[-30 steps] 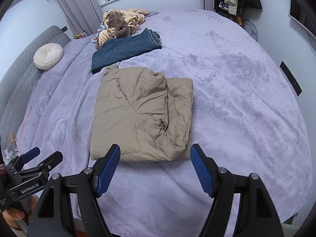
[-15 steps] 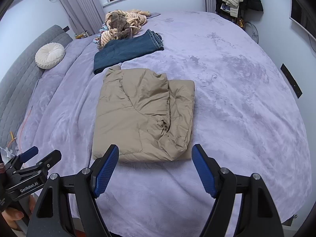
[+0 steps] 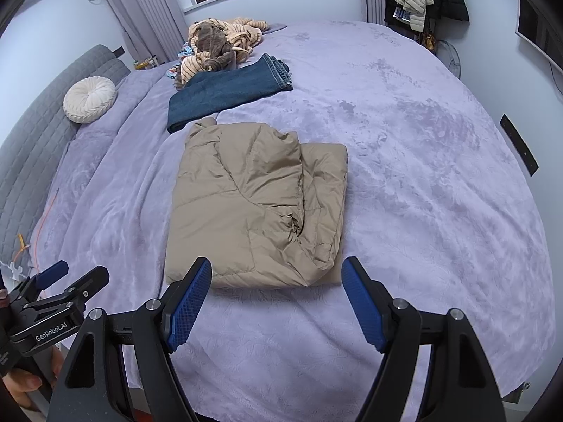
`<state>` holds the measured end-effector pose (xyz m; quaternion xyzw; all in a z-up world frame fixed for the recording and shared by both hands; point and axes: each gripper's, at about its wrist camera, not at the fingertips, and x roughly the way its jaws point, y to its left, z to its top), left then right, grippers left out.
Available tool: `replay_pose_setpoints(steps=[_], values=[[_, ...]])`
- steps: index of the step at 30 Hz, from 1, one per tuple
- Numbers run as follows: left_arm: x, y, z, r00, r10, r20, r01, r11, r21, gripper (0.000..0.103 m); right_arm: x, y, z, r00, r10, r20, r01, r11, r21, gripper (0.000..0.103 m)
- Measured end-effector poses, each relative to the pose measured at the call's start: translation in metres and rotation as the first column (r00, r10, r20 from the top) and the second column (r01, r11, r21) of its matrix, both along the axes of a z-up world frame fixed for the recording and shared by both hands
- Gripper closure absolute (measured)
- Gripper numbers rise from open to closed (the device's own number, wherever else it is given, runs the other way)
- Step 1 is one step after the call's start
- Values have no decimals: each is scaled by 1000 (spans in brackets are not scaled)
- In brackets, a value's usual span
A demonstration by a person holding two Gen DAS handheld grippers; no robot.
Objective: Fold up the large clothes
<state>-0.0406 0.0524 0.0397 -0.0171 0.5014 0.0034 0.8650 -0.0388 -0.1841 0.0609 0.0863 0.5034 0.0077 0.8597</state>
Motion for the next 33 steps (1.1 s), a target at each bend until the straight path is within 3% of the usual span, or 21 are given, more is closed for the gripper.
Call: replay_pose_setpoints(steps=[33], values=[[-3,-1,6,1000,11,17,-11,1000,3,0,0,6,1,1000,5,2,-5,1000,-2,24]])
